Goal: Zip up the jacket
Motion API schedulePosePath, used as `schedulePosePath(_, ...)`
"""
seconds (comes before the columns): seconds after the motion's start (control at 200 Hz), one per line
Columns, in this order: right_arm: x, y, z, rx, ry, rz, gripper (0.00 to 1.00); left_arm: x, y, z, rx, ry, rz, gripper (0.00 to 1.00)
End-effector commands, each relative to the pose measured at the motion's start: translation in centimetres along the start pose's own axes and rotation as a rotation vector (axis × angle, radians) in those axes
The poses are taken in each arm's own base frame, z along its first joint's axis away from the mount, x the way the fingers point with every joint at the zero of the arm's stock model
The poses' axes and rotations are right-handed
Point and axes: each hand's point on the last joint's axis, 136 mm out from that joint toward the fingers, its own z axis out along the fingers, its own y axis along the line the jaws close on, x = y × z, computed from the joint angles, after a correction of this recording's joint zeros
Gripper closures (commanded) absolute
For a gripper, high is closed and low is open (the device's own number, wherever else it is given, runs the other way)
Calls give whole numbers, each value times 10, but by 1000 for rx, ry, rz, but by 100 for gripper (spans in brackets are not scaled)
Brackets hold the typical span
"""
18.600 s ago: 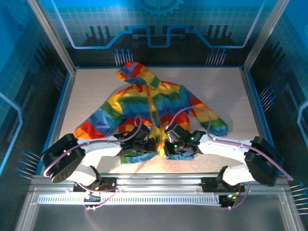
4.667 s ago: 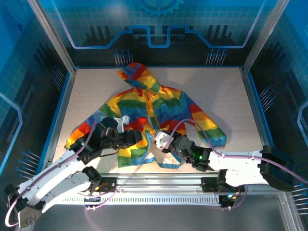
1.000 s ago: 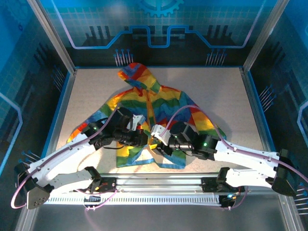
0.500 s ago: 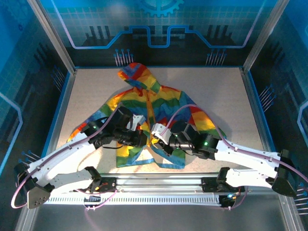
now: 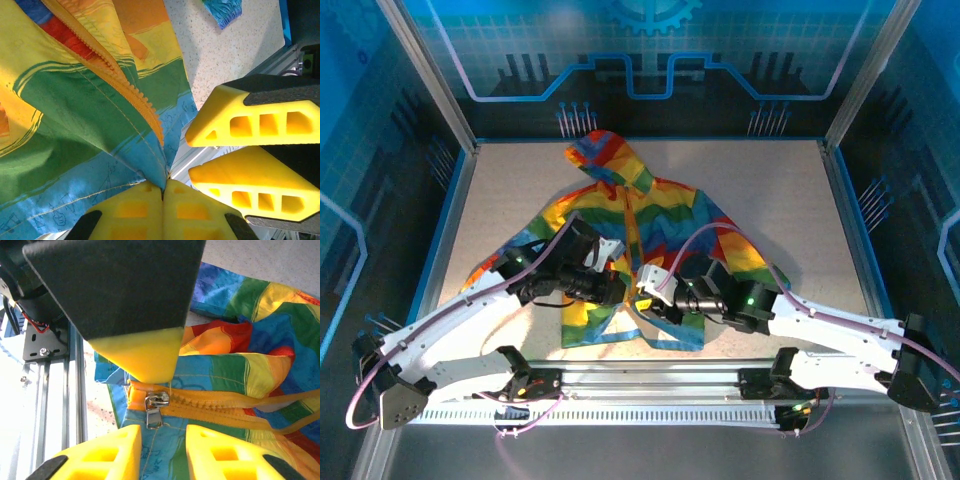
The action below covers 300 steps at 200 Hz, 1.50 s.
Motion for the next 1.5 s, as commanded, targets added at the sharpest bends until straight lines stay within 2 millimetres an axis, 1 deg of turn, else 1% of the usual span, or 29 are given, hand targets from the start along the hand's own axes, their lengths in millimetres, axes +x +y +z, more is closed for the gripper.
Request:
schedulePosePath(0.0,-5,4,0,-23,-32,-86,67,1,-8,-7,26,21,33,100)
schedulePosePath(0.175,-6,7,6,-44,-37,-101,64,0,-9,-8,29,19,31,100)
schedulePosePath(0.36,-6,9,13,-62,-22,-102,57,-2,-7,-2,30,18,22,100)
schedulePosePath(0.45,-5,10,16,-66,-33,-96,54,-3,-11,-1,43,28,12,100)
schedulePosePath(0.55,-3,13,23,-81,-52,-84,53,-4,-14,0,55,35,4,100)
schedulePosePath(0.64,-2,12,27,-80,-29,-77,54,-4,-13,-1,56,24,2,100)
schedulePosePath(0.685,-1,9,29,-65,-13,-75,56,-4,-14,-2,59,19,0,100)
schedulePosePath(0.73,0,6,29,-48,1,-73,61,-4,-15,-3,66,14,1,100)
schedulePosePath(0.815,2,2,28,-22,11,-76,77,-3,-15,-5,69,6,8,100)
schedulePosePath(0.876,0,-2,25,-1,4,-77,88,-3,-16,-7,69,4,16,100)
schedulePosePath(0.971,-2,-5,19,23,-9,-79,99,-3,-16,-7,62,13,26,100)
schedulePosePath(1.086,-5,-7,13,43,-31,-80,100,-5,-16,-7,56,15,32,100)
schedulePosePath(1.281,-3,-6,11,34,-33,-75,100,-3,-12,-9,39,6,39,100)
schedulePosePath(1.301,-3,-5,11,32,-34,-73,96,-3,-11,-10,36,5,37,100)
schedulePosePath(1.341,-3,-5,12,28,-33,-69,84,-2,-10,-10,36,7,38,100)
schedulePosePath(1.366,-3,-5,12,27,-35,-68,79,-2,-10,-10,36,6,36,100)
schedulePosePath(1.441,-3,-3,12,18,-37,-69,70,-1,-10,-10,39,6,33,100)
schedulePosePath(1.496,-4,-2,12,11,-40,-69,66,-1,-11,-10,42,6,33,100)
